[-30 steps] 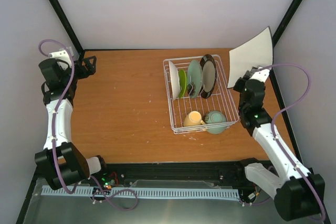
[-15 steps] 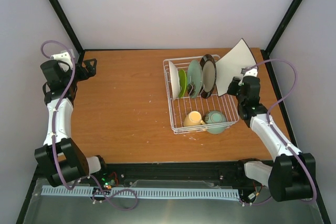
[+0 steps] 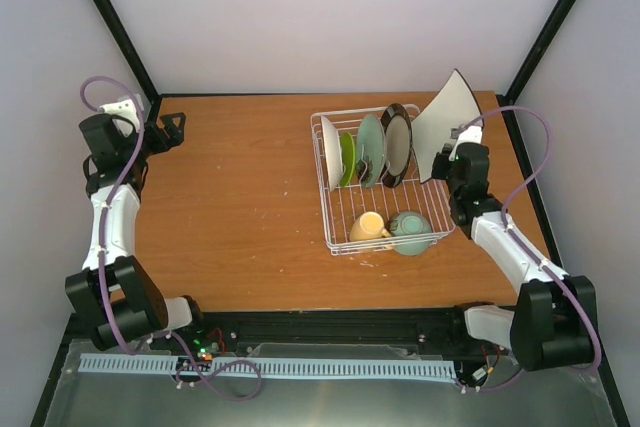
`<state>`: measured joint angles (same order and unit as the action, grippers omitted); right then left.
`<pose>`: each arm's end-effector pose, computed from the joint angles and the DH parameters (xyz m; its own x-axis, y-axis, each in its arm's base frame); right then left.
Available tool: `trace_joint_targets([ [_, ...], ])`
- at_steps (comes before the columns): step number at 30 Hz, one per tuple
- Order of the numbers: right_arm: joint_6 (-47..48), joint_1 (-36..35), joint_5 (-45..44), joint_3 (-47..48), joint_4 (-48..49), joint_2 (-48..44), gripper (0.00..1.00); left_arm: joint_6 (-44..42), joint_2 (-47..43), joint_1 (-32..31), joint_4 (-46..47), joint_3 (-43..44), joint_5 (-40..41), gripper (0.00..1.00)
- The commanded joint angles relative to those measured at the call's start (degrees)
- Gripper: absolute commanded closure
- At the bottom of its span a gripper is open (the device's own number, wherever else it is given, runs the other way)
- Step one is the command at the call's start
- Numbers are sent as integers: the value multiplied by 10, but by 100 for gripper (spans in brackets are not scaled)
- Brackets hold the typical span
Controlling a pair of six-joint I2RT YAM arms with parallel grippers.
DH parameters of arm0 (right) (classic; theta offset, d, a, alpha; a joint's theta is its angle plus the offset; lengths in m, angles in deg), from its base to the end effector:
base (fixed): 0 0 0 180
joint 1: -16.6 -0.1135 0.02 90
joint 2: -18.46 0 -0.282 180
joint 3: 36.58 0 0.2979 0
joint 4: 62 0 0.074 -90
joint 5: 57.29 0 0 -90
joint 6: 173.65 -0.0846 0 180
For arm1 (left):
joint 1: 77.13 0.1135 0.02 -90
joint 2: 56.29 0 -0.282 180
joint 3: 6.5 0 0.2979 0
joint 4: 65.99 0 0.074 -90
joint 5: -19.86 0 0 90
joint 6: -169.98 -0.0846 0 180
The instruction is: Load the mixed dishes into the dish rack
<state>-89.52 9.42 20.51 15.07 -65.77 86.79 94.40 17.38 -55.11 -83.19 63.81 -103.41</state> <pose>0.3476 0.0258 0.2353 -0.3372 0.0583 -0.9396 0.1094 0.9938 0.0224 0.3638 0.0971 0.3158 -0.3558 -0.3685 -0.8588 0.0765 0.9044 -0.4198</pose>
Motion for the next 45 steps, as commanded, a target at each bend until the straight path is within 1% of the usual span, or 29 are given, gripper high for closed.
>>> trace_joint_targets([
  [1, 44, -22, -29, 35, 138, 11, 97, -2, 5, 3, 24, 1, -12, 0],
  [6, 82, -48, -56, 39, 166, 54, 97, -9, 10, 4, 27, 4, -10, 0],
  [13, 109, -53, -85, 51, 207, 91, 97, -21, 28, 10, 21, 28, -12, 0],
  [18, 126, -53, -68, 70, 196, 110, 97, -11, 42, 14, 29, 28, -24, 0],
  [24, 145, -53, -46, 67, 200, 162, 97, -3, 44, 14, 43, 22, -31, 0],
  [32, 166, -53, -51, 84, 190, 225, 97, -19, 50, 18, 33, 32, -20, 0],
  [36, 158, -54, -62, 78, 185, 228, 90, -14, 60, 19, 37, 31, -27, 0],
  [39, 158, -53, -71, 79, 176, 228, 79, -11, 63, 19, 42, 28, -29, 0],
  [40, 157, -54, -74, 79, 174, 228, 77, -11, 62, 19, 42, 27, -29, 0],
  [42, 160, -54, -83, 80, 173, 226, 77, -13, 62, 20, 41, 27, -28, 0],
  [43, 162, -54, -88, 81, 172, 224, 78, -14, 62, 20, 40, 27, -28, 0],
  [45, 178, -54, -95, 81, 172, 219, 88, -15, 60, 19, 38, 27, -28, 0],
])
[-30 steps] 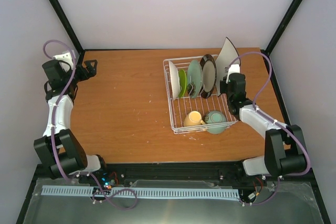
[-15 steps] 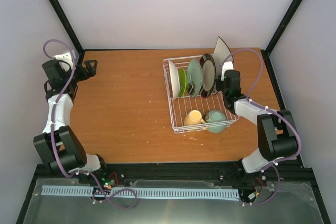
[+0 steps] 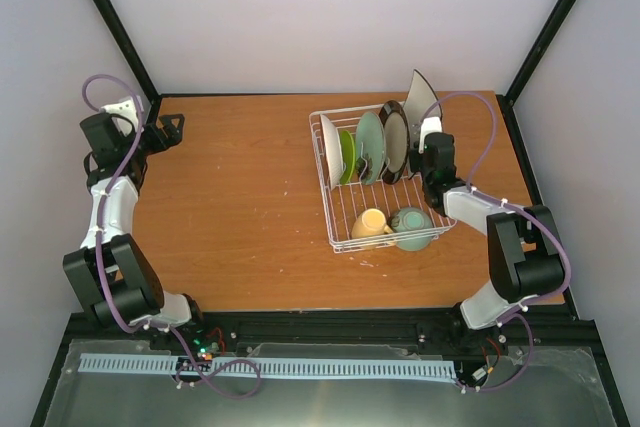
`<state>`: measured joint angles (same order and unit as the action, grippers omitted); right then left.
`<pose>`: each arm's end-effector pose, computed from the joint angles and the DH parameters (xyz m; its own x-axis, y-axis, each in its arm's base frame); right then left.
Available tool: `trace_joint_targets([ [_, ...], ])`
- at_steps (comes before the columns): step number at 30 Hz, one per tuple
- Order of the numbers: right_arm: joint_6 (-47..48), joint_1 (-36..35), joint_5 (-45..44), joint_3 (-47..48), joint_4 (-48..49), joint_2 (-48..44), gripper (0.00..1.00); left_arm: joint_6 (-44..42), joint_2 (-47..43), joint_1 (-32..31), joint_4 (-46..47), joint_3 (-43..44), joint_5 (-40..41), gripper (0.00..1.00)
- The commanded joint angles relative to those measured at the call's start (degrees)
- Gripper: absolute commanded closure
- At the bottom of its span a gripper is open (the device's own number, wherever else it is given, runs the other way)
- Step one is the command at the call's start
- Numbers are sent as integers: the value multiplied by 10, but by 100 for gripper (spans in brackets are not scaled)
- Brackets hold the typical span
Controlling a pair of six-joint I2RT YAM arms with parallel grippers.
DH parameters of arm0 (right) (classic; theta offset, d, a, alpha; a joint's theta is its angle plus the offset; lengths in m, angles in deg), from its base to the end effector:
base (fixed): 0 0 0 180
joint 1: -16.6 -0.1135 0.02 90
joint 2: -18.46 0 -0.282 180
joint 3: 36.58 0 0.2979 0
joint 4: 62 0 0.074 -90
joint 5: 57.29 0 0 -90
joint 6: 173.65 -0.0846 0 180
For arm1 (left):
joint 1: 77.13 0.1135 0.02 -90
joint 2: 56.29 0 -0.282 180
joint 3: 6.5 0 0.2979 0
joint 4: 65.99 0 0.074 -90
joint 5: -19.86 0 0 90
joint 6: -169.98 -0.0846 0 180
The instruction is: Load the mixed dishes into the dish rack
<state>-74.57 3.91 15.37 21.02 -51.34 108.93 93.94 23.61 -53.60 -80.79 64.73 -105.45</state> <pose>0.4112 0.0667 0.1753 -0.3735 -0.2385 -0.8964 0.0006 0.9663 -0.2574 0.3828 0.1134 0.2893 -0.3930 -0.3859 -0.8346 0.0675 0.8931 -0.4447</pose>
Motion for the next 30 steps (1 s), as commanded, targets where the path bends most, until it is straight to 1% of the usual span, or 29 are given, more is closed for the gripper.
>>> trace_joint_targets([
  [1, 40, 1, -49, 22, 29, -7, 92, -10, -3, 4, 14, 17, -7, 0],
  [3, 69, 1, -59, 21, 35, -13, 96, -11, -6, 5, 13, 16, -6, 0],
  [6, 116, 1, -68, 31, 32, -17, 96, -10, -6, 4, 14, 14, -7, 0],
  [8, 131, 1, -73, 37, 28, -19, 96, -9, -7, 5, 17, 11, -9, 0],
  [12, 140, 1, -85, 43, 18, -20, 85, -7, -8, 5, 20, 7, -12, 0],
  [20, 120, 1, -90, 38, -3, -25, 75, -7, -12, 5, 19, 6, -16, 0],
  [24, 108, 2, -83, 43, -21, -18, 68, -7, -17, 5, 18, 0, -15, 0],
  [30, 92, 1, -76, 49, -41, -7, 63, -9, -23, 6, 18, -6, -13, 0],
])
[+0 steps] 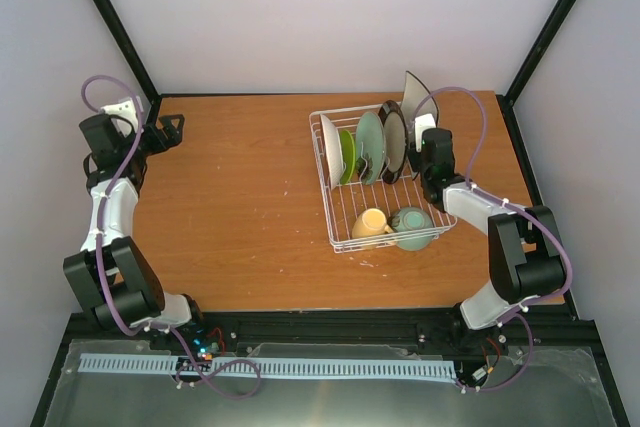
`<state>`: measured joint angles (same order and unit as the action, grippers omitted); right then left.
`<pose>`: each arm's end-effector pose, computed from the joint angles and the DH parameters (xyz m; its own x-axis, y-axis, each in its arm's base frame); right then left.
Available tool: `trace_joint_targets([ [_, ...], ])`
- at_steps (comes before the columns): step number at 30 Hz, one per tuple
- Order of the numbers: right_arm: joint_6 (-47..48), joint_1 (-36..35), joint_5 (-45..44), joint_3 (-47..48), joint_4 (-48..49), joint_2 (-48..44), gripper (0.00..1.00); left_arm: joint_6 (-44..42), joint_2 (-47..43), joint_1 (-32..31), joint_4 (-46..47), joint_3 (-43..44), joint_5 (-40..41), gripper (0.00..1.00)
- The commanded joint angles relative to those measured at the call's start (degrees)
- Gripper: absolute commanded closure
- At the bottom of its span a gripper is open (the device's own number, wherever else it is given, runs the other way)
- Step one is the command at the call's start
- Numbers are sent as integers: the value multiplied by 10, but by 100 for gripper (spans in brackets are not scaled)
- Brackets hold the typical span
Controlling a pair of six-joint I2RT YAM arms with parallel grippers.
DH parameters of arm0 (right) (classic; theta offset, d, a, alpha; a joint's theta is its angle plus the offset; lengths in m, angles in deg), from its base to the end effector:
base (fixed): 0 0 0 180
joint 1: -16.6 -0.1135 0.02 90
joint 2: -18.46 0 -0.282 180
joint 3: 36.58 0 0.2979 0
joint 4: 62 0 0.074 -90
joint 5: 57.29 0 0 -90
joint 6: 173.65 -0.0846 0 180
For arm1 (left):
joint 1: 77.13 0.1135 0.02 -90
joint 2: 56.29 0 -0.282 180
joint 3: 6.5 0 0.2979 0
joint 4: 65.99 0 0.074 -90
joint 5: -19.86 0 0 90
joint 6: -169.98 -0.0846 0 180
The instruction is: Load the mixed dishes into the dish rack
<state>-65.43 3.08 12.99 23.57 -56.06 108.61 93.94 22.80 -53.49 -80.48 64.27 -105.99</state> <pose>0.4141 0.0702 0.1839 -0.4014 -0.3992 -0.8243 -0.0484 0.9080 -0.4162 0.3797 0.1121 0.2920 -0.3856 -0.3822 -0.8398 0.0789 0.8932 -0.4427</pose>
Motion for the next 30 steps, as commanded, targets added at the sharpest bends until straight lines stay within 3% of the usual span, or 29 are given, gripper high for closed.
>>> trace_joint_targets([
  [1, 0, 10, -52, 24, 5, -3, 62, -8, -15, 5, 15, -1, -7, 0],
  [30, -85, 10, -37, -24, -75, -53, 56, -1, -12, 6, 19, -3, -19, 0],
])
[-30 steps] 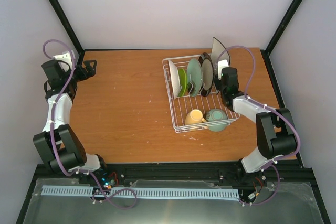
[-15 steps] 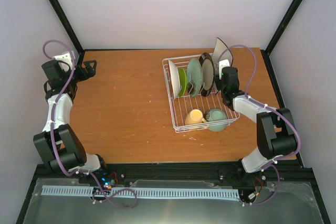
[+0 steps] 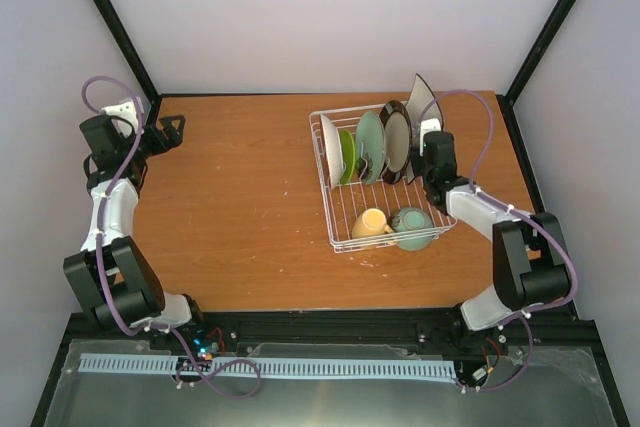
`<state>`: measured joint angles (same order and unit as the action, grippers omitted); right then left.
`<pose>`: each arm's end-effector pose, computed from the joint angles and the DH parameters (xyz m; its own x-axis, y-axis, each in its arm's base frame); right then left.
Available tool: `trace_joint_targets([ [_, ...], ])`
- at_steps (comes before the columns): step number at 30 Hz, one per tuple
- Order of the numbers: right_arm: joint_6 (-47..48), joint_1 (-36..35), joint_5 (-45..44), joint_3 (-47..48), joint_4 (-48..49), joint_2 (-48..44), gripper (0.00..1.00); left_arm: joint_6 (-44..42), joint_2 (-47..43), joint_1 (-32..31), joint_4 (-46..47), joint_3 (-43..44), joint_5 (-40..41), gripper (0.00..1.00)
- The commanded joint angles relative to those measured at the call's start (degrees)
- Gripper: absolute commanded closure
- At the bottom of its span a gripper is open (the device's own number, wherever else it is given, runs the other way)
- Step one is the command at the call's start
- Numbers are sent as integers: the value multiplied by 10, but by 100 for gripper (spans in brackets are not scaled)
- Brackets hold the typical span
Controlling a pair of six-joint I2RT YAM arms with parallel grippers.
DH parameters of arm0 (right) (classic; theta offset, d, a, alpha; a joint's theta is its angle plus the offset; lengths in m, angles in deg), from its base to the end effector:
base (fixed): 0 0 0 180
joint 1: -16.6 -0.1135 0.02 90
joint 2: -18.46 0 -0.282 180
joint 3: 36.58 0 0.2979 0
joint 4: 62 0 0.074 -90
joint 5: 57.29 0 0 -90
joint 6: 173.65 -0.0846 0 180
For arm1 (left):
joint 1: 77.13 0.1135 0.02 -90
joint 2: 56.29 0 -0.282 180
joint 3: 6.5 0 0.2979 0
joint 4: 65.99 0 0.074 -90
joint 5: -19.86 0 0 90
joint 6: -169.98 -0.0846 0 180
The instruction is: Load the mixed dishes into the dish rack
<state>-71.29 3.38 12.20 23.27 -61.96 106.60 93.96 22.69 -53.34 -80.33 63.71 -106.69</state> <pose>0.4041 0.0645 0.1816 -0.4686 -0.3160 -0.8250 -0.0144 0.9364 -0.3506 0.3782 0.1117 0.2892 -0.3913 -0.3846 -0.8360 0.0851 0.8895 -0.4490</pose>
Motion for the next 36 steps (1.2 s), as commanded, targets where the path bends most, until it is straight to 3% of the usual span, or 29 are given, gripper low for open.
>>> trace_joint_targets([
  [1, -32, 6, -28, -25, -17, -36, 56, 0, -11, 4, 18, 3, -14, 0],
  [31, -149, -4, -66, -121, -113, -224, 46, 27, -58, 4, 28, -19, -47, 0],
  [36, -168, -3, -104, -117, -150, -305, 37, 36, -68, 4, 27, -21, -49, 0],
])
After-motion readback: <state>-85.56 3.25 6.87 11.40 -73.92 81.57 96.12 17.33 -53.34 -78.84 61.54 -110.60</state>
